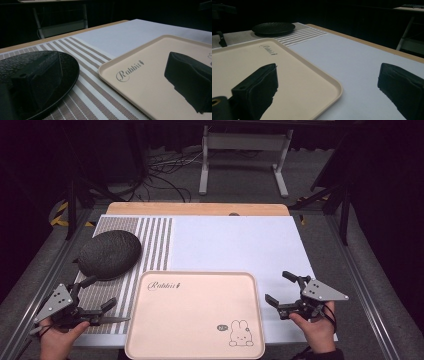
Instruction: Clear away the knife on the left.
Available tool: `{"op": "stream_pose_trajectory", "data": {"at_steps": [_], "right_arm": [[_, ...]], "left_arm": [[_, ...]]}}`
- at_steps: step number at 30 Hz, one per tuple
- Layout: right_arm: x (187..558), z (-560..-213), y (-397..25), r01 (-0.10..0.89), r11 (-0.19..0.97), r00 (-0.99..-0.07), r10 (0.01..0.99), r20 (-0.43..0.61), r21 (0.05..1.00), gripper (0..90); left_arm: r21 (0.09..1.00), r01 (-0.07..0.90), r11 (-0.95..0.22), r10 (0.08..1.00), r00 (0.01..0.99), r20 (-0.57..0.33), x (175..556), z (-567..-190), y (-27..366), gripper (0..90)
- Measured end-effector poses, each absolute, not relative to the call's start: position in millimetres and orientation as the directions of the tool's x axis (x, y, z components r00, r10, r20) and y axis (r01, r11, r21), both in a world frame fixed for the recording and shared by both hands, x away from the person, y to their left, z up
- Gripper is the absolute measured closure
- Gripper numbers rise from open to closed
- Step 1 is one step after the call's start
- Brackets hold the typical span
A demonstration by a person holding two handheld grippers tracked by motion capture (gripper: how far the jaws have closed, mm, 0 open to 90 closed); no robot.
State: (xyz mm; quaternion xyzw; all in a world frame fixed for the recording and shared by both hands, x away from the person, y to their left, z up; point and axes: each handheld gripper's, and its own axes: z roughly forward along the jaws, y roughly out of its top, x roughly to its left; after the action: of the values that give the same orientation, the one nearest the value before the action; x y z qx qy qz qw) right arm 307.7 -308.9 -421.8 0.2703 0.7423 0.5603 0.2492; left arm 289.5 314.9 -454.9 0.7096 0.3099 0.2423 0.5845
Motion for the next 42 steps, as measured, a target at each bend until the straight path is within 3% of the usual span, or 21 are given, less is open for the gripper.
{"op": "stream_pose_trajectory", "data": {"at_steps": [16, 26, 42], "right_arm": [[307.6, -425.8, -309.8, 0.149, 0.207, -0.721, 0.692, -0.037, 0.967, 3.7], [310.8, -427.6, -309.5, 0.167, 0.215, -0.722, 0.692, -0.029, 0.962, 3.7], [312.5, -433.4, -305.3, 0.189, 0.223, -0.742, 0.670, -0.009, 0.956, 3.8]], "left_arm": [[0.977, 0.192, -0.097, 0.679, 0.731, -0.076, 292.1, -449.8, 313.9, 2.6], [0.934, 0.228, -0.277, 0.636, 0.772, 0.000, 296.5, -434.6, 319.6, 5.5], [0.850, 0.284, -0.444, 0.593, 0.804, 0.042, 299.7, -419.4, 324.1, 7.0]]}}
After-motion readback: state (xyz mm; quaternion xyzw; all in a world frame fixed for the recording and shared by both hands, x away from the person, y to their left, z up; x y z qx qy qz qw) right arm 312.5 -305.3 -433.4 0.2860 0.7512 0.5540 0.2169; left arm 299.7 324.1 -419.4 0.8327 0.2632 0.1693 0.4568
